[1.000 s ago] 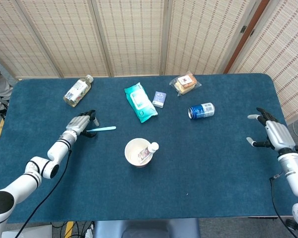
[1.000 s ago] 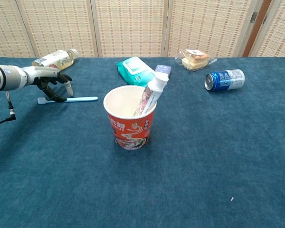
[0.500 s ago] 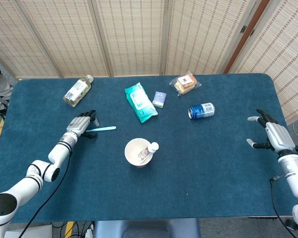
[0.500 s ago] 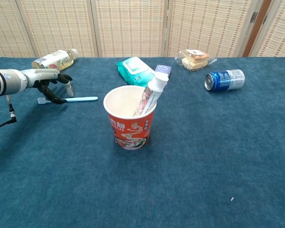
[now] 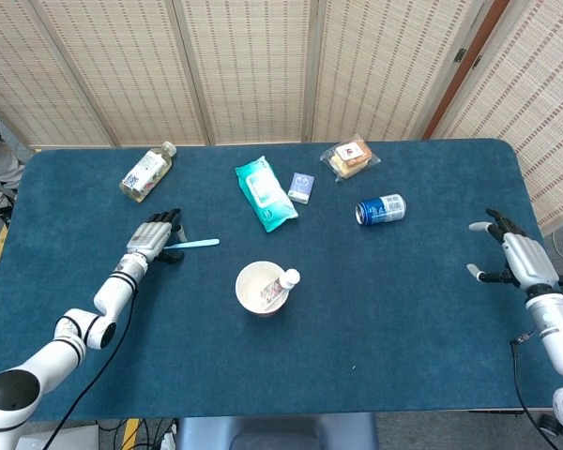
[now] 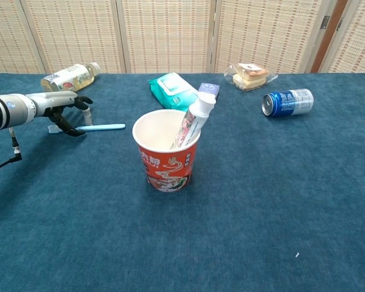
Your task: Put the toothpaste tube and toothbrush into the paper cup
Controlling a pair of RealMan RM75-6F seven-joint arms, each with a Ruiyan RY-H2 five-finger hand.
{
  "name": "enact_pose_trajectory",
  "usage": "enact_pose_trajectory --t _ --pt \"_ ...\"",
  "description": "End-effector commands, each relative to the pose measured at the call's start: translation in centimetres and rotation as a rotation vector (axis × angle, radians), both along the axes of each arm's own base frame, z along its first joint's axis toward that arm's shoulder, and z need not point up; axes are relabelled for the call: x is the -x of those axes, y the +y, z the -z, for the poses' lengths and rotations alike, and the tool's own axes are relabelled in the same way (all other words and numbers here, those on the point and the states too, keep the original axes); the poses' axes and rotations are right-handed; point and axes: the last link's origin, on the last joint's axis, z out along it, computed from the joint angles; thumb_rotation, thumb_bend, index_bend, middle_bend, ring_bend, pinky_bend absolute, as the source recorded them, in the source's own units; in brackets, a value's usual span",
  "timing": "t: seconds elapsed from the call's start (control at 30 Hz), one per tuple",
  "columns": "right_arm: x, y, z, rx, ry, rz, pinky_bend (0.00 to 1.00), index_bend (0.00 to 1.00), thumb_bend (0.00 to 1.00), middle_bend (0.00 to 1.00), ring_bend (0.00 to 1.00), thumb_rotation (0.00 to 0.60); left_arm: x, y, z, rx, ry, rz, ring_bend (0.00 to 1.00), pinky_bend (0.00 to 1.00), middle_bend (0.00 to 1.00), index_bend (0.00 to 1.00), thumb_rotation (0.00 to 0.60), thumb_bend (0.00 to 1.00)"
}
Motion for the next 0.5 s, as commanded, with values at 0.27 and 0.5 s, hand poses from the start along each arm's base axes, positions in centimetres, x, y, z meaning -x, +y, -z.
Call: enact_pose_trajectory --t 0.27,0.5 --pt "0.05 -0.04 0.1 -0.004 -0.003 0.002 0.11 0.27 0.18 0.03 0.0 0.6 0.16 -0.1 0.01 -0.015 -0.003 0.003 0.0 0.0 0.0 0.56 0.6 0.35" --pt "0.11 -0.05 0.09 -0.005 -0.005 0.005 0.11 0.27 0.18 0.03 0.0 0.6 0.2 -0.15 0.05 -0.007 0.006 0.004 0.0 0.0 0.0 0.47 0.6 0.35"
